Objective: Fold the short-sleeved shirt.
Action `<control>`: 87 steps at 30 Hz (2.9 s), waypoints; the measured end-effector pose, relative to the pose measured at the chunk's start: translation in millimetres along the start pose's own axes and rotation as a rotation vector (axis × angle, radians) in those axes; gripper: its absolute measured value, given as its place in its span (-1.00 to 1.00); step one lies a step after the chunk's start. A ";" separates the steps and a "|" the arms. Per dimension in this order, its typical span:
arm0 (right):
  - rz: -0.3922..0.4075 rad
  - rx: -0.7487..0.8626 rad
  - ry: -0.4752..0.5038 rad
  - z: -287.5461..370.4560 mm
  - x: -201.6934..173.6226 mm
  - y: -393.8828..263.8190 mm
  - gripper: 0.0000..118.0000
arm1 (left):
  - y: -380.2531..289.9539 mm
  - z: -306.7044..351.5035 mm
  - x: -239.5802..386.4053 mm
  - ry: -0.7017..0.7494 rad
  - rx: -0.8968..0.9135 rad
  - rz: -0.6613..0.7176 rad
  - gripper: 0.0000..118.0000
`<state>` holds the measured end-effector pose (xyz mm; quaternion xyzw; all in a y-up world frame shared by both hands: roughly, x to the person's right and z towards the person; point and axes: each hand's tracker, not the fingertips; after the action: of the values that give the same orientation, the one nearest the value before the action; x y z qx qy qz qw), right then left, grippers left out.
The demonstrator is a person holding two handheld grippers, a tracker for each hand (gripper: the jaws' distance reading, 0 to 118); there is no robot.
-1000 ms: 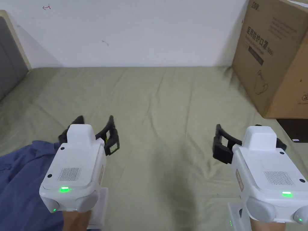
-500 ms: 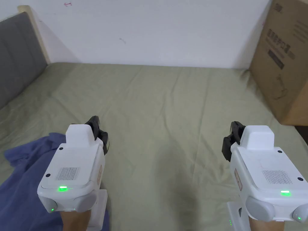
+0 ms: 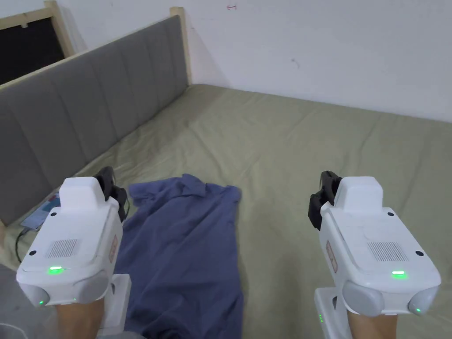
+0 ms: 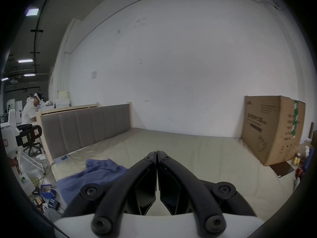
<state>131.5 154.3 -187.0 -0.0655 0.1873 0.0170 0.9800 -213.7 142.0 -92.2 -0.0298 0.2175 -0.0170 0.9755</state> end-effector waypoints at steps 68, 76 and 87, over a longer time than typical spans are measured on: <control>0.001 -0.115 -0.238 18.1 134.7 -31.5 -1.00 | -19.7 -165.9 112.1 -0.462 -0.593 0.049 -1.00; -0.013 -0.059 -0.311 65.4 163.2 -18.5 -1.00 | 85.2 -129.2 207.5 -0.728 -0.415 -0.001 -1.00; 0.000 -0.017 -0.470 137.8 215.1 -11.1 -1.00 | 93.1 -74.2 377.5 -1.042 -0.424 -0.066 -1.00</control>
<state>382.4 163.7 -138.2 -0.0679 -0.0462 0.0334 0.9961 98.2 213.8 -325.1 -0.2364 -0.2956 0.0135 0.9255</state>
